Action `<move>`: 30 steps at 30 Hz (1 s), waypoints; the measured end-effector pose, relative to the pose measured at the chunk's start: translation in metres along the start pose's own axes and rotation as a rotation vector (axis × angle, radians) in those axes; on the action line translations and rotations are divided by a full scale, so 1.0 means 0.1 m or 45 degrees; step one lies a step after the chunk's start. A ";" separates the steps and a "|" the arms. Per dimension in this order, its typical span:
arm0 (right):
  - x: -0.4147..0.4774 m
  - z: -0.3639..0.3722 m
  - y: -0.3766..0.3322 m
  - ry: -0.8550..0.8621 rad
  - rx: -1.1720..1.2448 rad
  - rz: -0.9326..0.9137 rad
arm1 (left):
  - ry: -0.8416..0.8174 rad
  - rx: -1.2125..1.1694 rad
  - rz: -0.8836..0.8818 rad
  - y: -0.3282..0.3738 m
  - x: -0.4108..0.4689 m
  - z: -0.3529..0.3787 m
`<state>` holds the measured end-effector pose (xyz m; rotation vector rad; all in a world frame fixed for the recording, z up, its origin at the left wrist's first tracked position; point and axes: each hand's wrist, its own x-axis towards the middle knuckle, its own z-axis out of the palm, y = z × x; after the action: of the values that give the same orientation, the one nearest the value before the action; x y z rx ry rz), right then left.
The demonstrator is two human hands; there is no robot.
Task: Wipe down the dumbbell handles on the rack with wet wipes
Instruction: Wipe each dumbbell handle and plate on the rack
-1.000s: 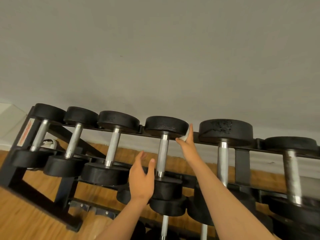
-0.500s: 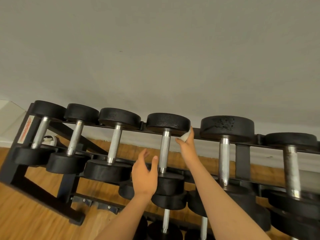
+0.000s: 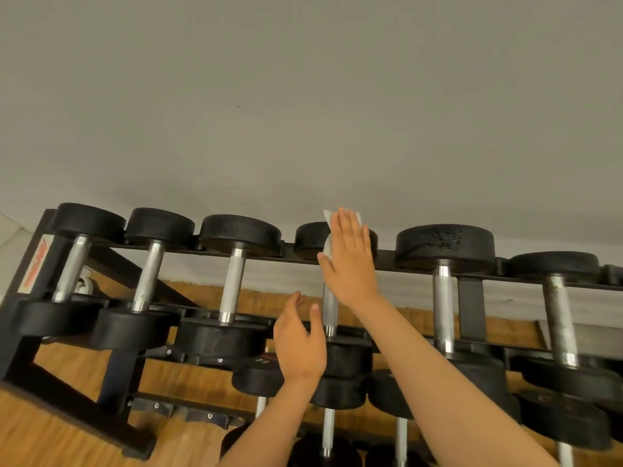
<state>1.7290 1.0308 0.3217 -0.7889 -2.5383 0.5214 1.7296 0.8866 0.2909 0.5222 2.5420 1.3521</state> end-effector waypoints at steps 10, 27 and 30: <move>-0.06 -0.18 0.32 -0.148 -0.105 -0.118 | -0.042 -0.022 -0.005 0.01 0.00 -0.02; -0.58 -0.65 0.43 -0.012 0.251 0.149 | -0.083 0.083 0.054 -0.05 0.00 -0.04; -0.63 -0.93 0.56 0.104 0.221 0.169 | 0.020 0.154 0.236 0.07 -0.09 -0.02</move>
<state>1.8474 1.0565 0.3553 -0.8982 -2.3403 0.7265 1.7389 0.8848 0.2981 0.7907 2.6562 1.2680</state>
